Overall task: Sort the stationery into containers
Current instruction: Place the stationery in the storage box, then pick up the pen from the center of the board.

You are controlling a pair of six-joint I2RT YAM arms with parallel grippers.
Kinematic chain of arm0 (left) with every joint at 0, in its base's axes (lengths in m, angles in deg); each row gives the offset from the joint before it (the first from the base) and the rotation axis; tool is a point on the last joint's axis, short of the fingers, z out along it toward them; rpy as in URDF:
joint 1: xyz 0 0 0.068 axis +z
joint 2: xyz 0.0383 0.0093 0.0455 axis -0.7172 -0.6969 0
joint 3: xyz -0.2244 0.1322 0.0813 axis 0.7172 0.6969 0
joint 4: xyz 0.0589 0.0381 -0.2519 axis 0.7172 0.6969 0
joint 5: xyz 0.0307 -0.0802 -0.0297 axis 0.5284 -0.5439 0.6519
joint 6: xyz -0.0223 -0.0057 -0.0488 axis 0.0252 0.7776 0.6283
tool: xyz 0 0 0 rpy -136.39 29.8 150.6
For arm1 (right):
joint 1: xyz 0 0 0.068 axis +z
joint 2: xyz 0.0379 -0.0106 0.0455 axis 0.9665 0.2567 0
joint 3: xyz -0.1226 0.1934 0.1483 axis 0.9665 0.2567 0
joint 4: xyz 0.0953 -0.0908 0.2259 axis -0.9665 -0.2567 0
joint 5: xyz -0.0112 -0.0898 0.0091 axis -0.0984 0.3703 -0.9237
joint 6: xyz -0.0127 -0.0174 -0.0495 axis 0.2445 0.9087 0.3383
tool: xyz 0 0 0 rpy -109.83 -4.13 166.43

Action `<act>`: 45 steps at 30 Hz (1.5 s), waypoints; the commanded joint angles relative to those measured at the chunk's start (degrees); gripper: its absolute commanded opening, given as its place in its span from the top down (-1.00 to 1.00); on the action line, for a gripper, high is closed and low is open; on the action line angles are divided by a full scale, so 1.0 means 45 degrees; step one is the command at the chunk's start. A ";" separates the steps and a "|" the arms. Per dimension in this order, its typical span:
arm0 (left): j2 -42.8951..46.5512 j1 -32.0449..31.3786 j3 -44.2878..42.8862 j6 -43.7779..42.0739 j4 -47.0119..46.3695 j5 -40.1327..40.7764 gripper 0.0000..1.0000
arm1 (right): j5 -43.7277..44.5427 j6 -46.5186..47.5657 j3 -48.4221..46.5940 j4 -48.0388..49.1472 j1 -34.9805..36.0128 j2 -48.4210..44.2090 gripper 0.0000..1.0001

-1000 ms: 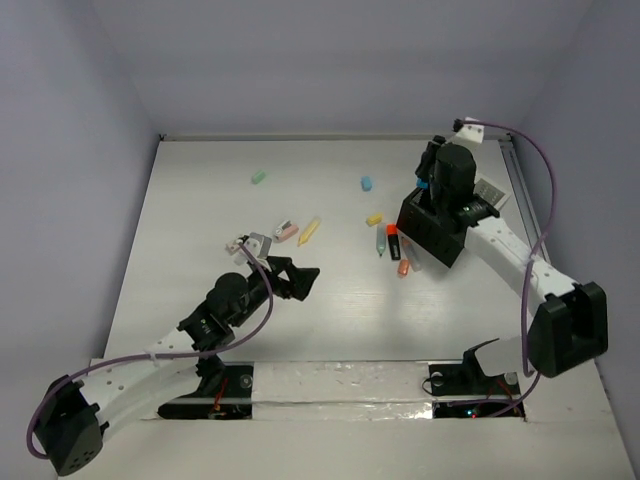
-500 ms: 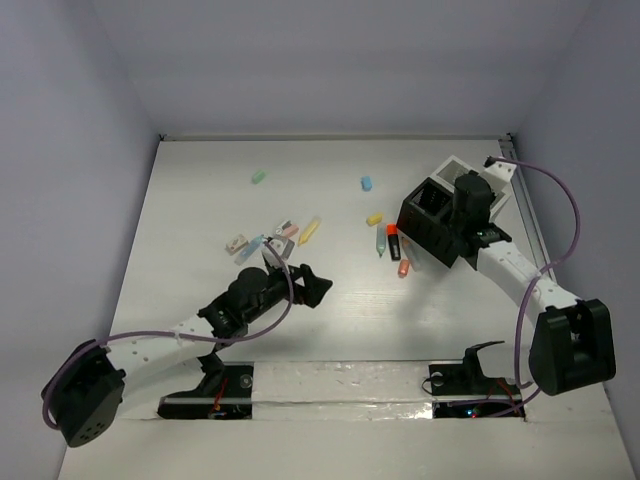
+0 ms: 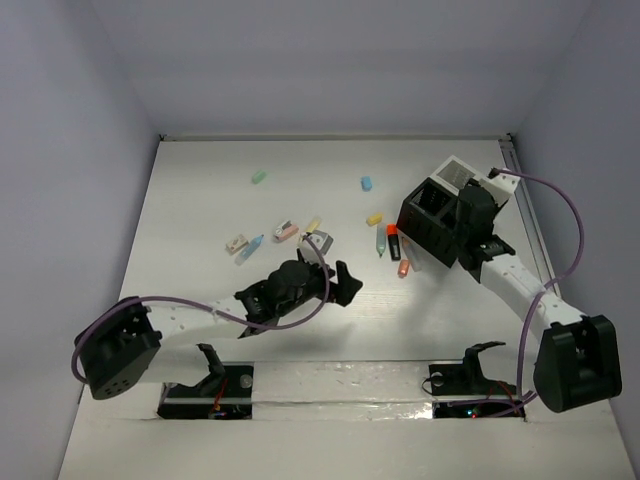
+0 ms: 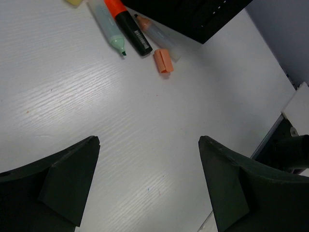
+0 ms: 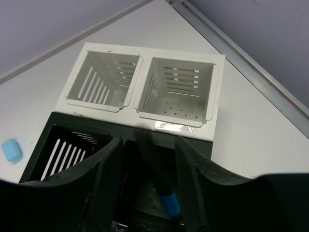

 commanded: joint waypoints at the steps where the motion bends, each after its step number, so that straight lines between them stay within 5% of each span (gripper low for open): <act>1: -0.0769 -0.0261 -0.1366 0.0270 -0.0662 0.0653 -0.61 | -0.0460 -0.0429 -0.0036 0.0225 -0.0090 -0.0541 -0.08; 9: -0.4127 -0.0495 -0.4121 -0.0003 -0.0018 0.0985 -0.46 | -0.2276 -0.0723 -0.0310 -0.0636 -0.0090 -0.1575 -0.21; 12: -0.5514 -0.0611 -0.5468 -0.0237 0.0352 0.1025 -0.36 | -0.3466 -0.0938 -0.0037 -0.0832 -0.0090 -0.2668 -0.01; 15: -0.6629 -0.0728 -0.6836 -0.0394 0.0666 0.1277 -0.26 | -0.4444 -0.0978 0.0256 -0.0988 -0.0090 -0.3856 0.45; 18: -0.7449 -0.0847 -0.7832 -0.0570 0.0899 0.1784 -0.11 | -0.4991 -0.0841 0.0160 -0.1514 -0.0090 -0.4640 0.55; 32: -1.1805 -0.0847 -1.2815 -0.0746 0.4221 0.4459 0.43 | -0.8312 -0.1603 0.0862 -0.1867 -0.0090 -0.6420 0.42; 45: -1.3387 -0.0847 -1.4495 -0.1019 0.5256 0.5262 0.27 | -0.9483 -0.1935 0.1213 -0.1145 -0.0090 -0.6225 0.40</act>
